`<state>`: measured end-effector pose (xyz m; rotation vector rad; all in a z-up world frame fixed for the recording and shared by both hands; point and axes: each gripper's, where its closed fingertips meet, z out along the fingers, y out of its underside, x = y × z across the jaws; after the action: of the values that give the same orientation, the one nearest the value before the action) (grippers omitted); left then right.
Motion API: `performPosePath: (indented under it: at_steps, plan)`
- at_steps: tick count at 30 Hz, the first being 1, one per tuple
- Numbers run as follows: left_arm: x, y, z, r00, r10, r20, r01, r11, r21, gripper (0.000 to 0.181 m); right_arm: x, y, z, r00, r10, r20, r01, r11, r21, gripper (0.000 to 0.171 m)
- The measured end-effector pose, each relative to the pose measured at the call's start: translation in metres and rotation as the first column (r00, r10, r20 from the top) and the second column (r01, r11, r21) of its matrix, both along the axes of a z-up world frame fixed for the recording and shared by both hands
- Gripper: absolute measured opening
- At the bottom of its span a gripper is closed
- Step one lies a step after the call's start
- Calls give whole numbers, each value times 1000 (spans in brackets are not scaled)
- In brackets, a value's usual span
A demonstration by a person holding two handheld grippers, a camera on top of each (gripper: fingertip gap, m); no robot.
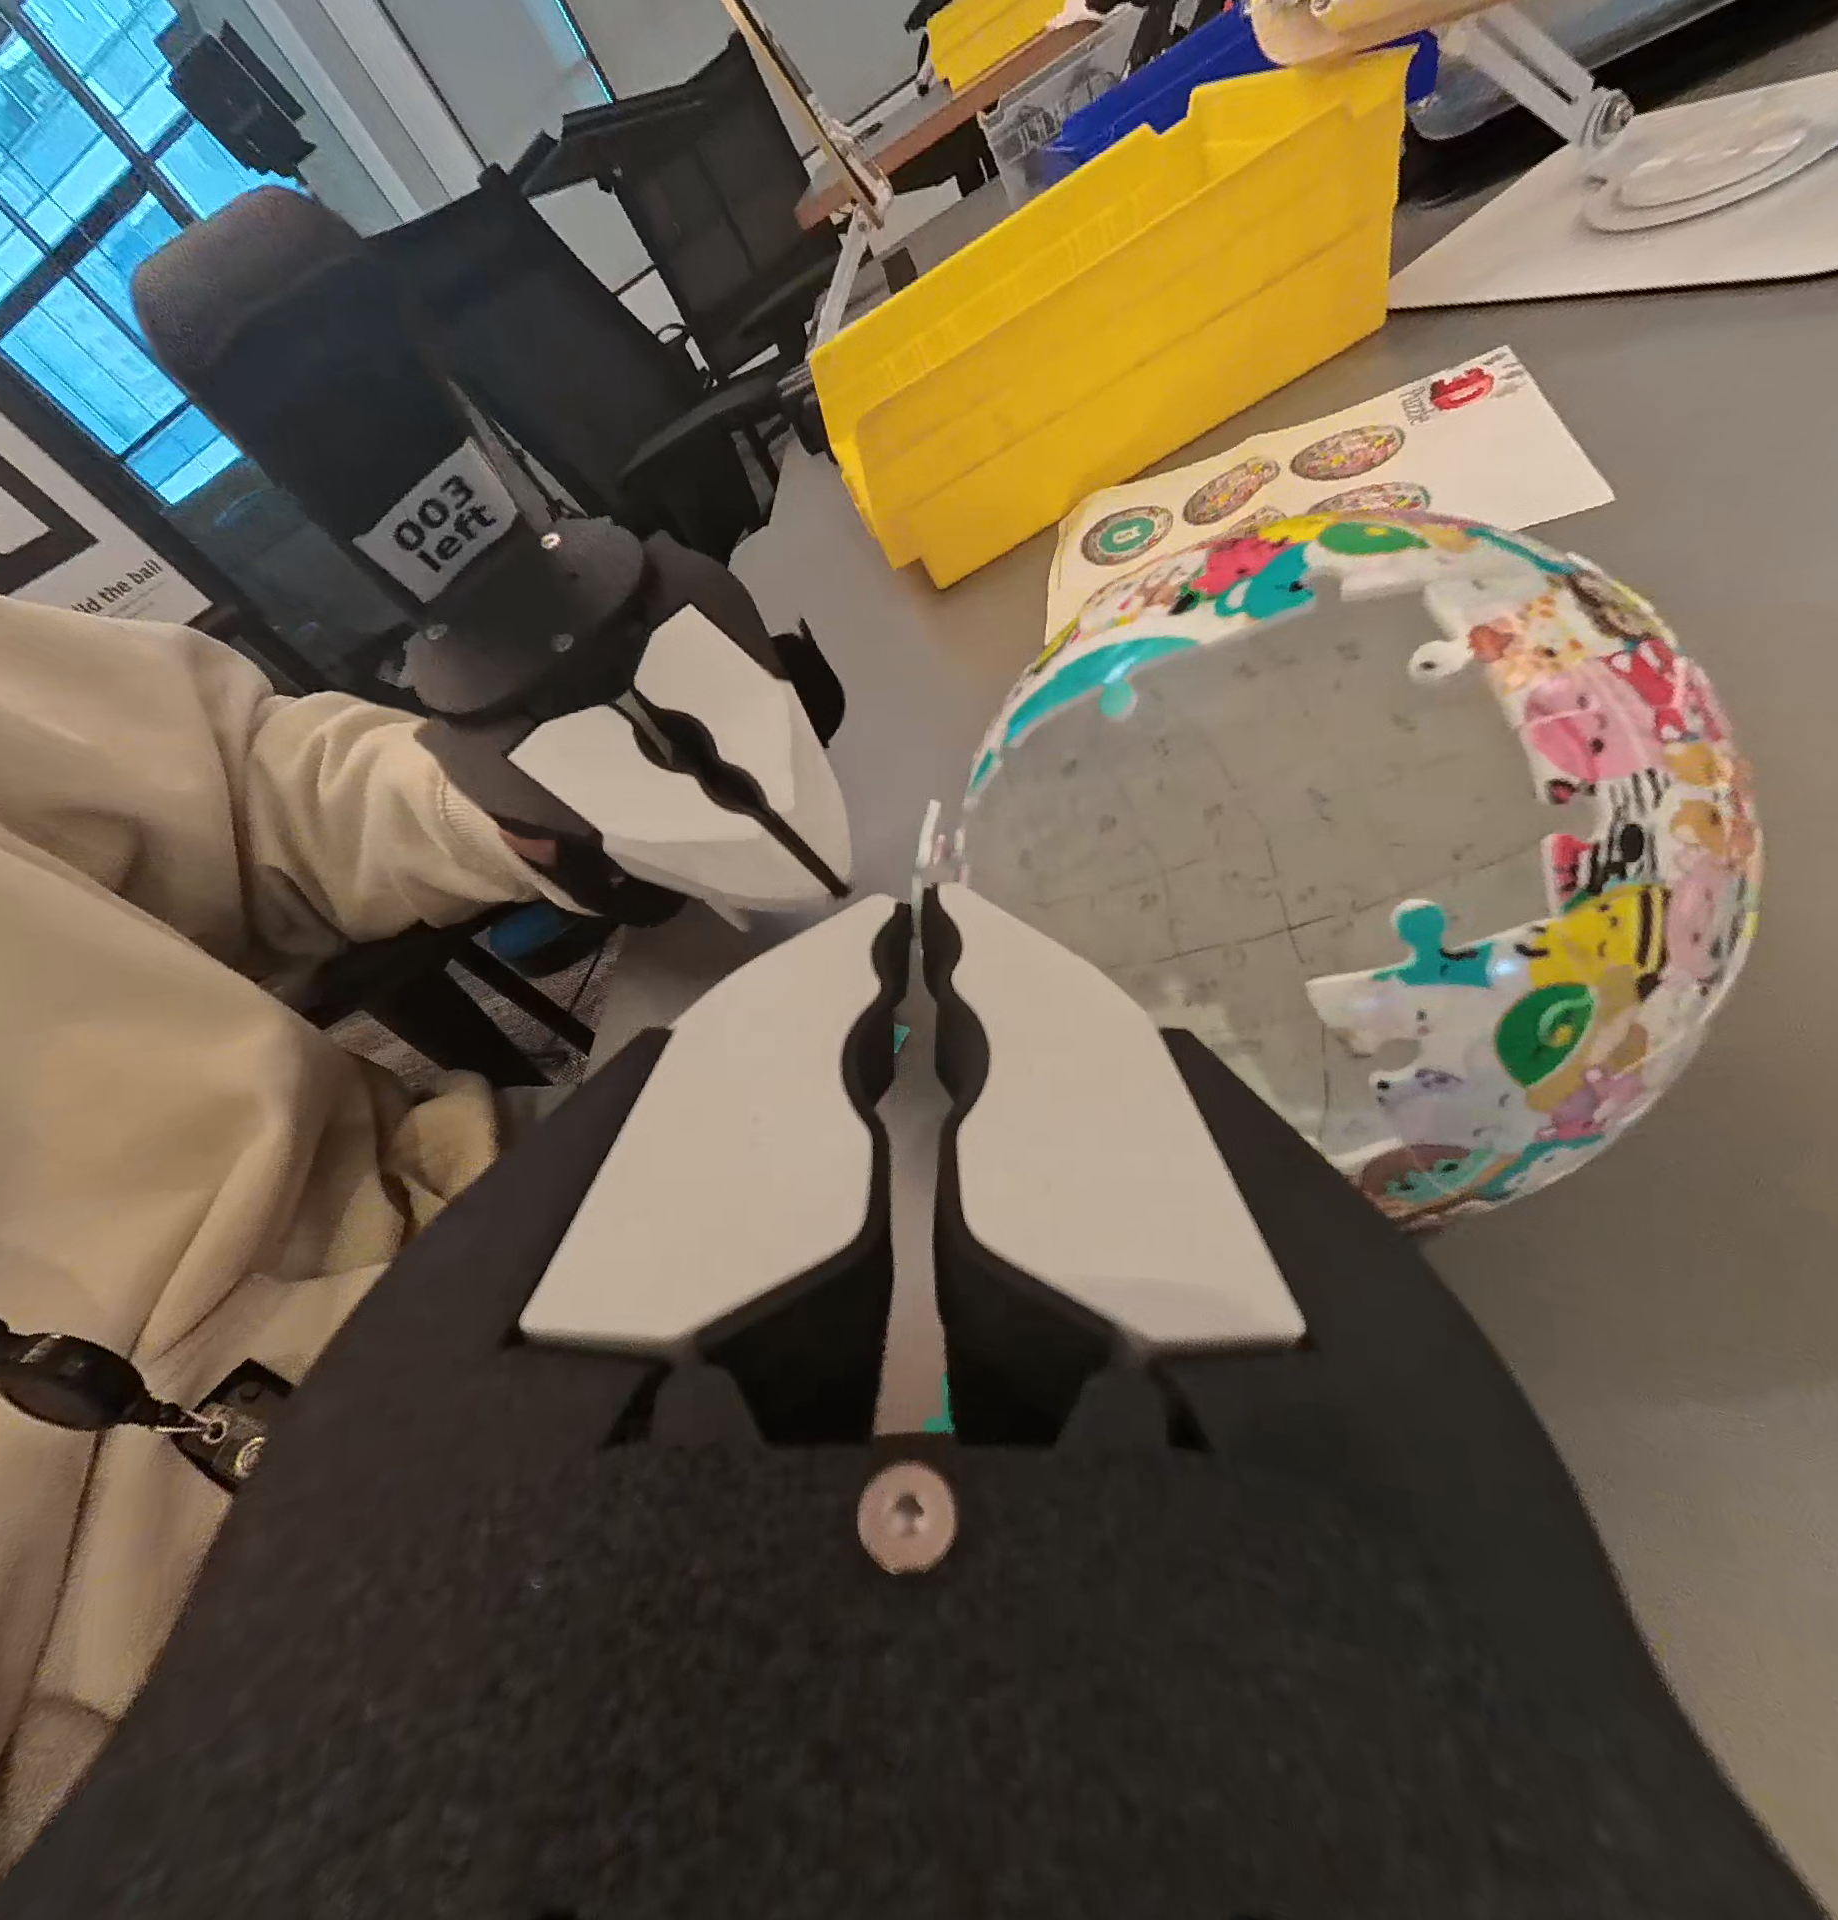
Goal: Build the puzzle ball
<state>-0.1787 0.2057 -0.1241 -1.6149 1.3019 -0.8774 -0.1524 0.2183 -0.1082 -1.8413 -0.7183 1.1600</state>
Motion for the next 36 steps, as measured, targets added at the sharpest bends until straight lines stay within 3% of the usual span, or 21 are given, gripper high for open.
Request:
performPosePath:
  at_steps: [16,36]
  plan:
    - [5,16,-13,999,23,-29,-24,1000,-11,0,-9,5,-3,999,38,-14,-39,998,-43,2]
    - [11,22,-1,1000,22,3,-22,1000,-9,0,-7,11,-4,999,23,29,-21,999,-41,2]
